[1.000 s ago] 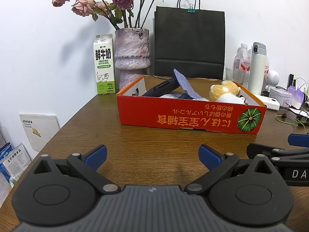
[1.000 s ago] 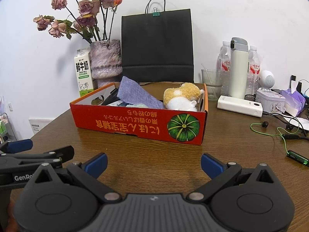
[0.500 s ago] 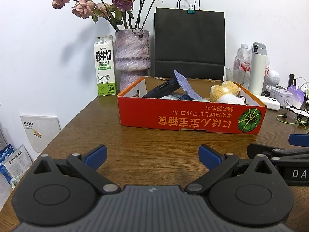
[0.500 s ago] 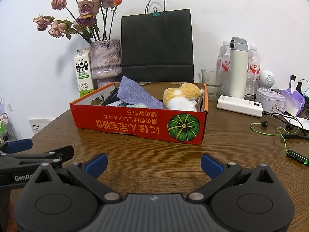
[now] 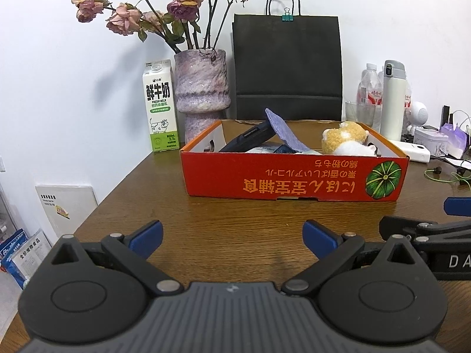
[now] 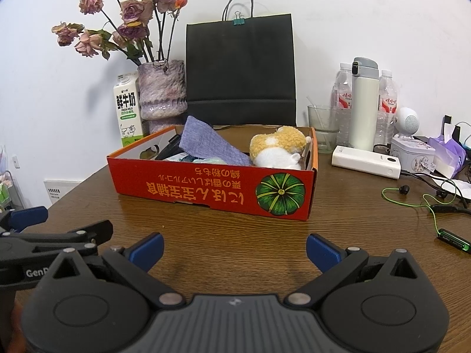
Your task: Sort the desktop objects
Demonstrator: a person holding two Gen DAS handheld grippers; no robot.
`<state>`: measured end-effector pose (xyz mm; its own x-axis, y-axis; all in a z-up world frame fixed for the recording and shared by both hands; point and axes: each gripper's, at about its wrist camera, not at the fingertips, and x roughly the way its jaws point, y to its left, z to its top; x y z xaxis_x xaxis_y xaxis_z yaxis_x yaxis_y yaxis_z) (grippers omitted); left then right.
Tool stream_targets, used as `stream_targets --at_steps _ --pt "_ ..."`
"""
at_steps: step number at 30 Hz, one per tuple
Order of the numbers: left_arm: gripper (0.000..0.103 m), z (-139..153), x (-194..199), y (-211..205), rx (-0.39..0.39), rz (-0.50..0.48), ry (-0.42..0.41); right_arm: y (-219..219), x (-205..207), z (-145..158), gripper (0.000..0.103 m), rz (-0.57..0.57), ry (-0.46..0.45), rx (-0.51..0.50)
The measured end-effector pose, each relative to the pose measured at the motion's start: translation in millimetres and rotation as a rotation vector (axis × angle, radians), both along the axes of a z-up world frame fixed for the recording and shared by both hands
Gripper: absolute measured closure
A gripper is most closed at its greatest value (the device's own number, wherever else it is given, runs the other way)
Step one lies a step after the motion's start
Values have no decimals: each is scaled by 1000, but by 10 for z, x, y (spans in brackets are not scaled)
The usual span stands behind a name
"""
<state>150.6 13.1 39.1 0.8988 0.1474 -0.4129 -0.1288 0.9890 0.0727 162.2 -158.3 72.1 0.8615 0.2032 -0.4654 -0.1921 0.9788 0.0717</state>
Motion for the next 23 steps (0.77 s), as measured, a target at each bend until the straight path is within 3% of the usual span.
stream_targets --at_steps 23 --pt "0 -15 14 4 -17 4 9 1 5 -10 0 3 0 1"
